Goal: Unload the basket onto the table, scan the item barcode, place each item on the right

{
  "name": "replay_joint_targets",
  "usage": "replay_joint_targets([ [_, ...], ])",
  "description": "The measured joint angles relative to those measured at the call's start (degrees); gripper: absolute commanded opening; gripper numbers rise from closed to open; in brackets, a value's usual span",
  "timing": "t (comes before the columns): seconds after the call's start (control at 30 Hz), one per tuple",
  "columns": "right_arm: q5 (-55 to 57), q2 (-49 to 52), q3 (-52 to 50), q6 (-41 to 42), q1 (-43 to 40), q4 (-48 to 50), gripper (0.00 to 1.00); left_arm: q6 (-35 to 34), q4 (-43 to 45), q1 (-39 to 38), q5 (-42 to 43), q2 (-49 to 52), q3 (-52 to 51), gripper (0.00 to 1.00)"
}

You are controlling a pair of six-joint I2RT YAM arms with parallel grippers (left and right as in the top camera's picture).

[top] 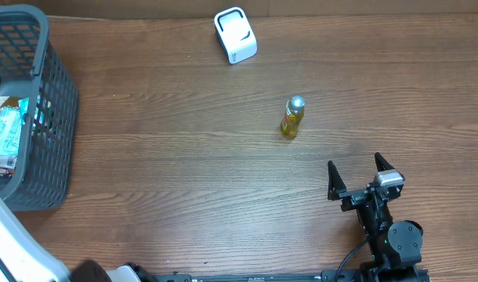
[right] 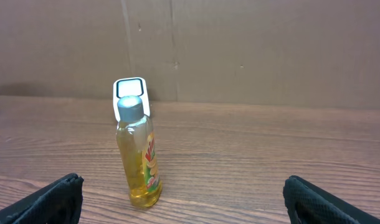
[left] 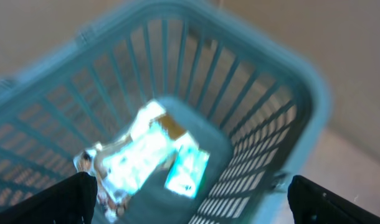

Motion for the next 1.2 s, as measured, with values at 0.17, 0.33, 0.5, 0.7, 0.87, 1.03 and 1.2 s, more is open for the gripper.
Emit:
replay_joint_targets([
  [0.17,0.0,0.0,0.0,0.0,0.0,0.0,1.00,4.6,-3.2,1.5,2.6,12.0,0.0,1.00],
  [0.33,0.0,0.0,0.0,0.0,0.0,0.0,1.00,8.9,-4.1,1.7,3.2,19.3,0.0,1.00],
  [0.5,0.0,0.0,0.0,0.0,0.0,0.0,1.00,12.3,-4.1,1.7,5.0,24.6,0.0,1.00],
  [0.7,0.0,0.0,0.0,0.0,0.0,0.0,1.00,16.4,-4.4,1.8,8.6,31.7,0.0,1.00],
  [0.87,0.0,0.0,0.0,0.0,0.0,0.0,1.00,18.3,-4.3,1.9,10.9,35.9,0.0,1.00],
  [1.03,0.0,0.0,0.0,0.0,0.0,0.0,1.00,18.8,-4.2,2.1,11.6,38.5,0.0,0.79],
  [1.2,0.0,0.0,0.0,0.0,0.0,0.0,1.00,19.8,-3.8,2.1,12.0,38.8,0.3,0.58],
])
